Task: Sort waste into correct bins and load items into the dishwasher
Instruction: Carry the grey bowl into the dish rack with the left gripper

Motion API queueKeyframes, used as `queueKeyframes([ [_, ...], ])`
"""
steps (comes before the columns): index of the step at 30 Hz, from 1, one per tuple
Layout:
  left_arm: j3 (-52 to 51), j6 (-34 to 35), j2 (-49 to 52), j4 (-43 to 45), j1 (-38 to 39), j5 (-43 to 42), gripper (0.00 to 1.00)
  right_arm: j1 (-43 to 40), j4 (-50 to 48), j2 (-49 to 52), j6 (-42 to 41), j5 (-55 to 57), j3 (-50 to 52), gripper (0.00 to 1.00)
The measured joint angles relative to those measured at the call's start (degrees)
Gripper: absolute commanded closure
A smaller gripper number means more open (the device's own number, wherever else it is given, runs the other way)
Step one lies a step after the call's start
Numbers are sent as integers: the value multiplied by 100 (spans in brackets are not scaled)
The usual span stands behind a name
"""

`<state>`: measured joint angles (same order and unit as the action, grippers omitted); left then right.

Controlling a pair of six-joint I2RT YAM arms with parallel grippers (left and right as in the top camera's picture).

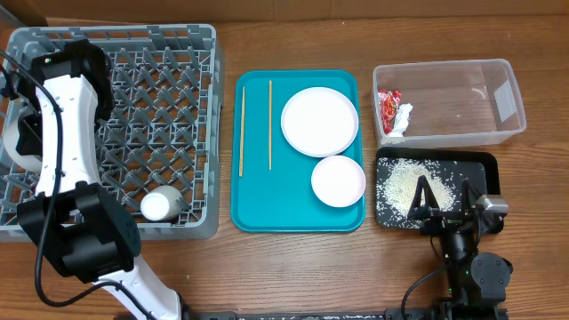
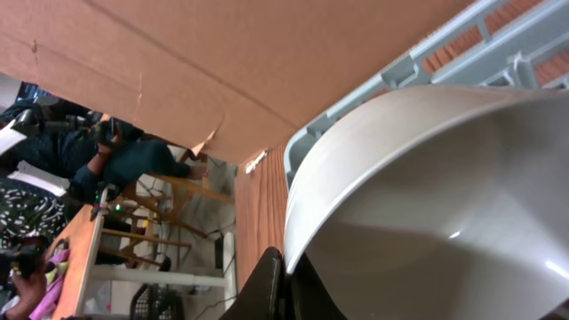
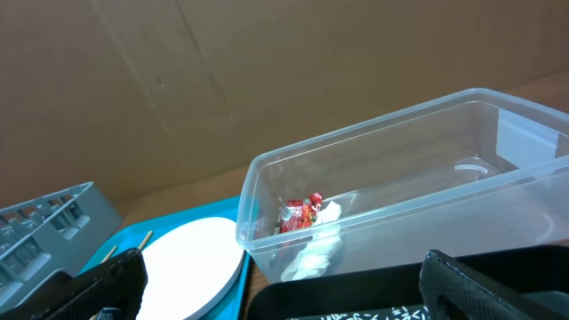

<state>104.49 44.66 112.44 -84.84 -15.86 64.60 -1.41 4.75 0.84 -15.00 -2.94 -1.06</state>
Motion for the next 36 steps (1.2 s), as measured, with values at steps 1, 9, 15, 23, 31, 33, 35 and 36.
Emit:
queueKeyframes([
  [1, 0, -37, 35, 103, -13, 39, 96, -2, 0, 0, 4, -2, 0, 0],
  [9, 0, -890, 625, 1099, -63, 382, 96, 0, 2, 0, 2, -2, 0, 0],
  [15, -2, -1650, 931, 1993, -7, 549, 96, 0, 2, 0, 4, -2, 0, 0],
  [23, -2, -2594, 1019, 2533, 249, 708, 96, 0, 2, 0, 2, -4, 0, 0],
  [31, -17, -3027, 1049, 2643, 426, 767, 96, 0, 0, 0, 2, -2, 0, 0],
  [33, -57, -3032, 1049, 2680, 424, 815, 96, 0, 0, 0, 2, -2, 0, 0],
  [35, -114, -3038, 1049, 2721, 420, 874, 96, 0, 0, 0, 4, -2, 0, 0],
  [36, -131, -3058, 1049, 2741, 420, 887, 96, 0, 0, 0, 2, 0, 0, 0],
])
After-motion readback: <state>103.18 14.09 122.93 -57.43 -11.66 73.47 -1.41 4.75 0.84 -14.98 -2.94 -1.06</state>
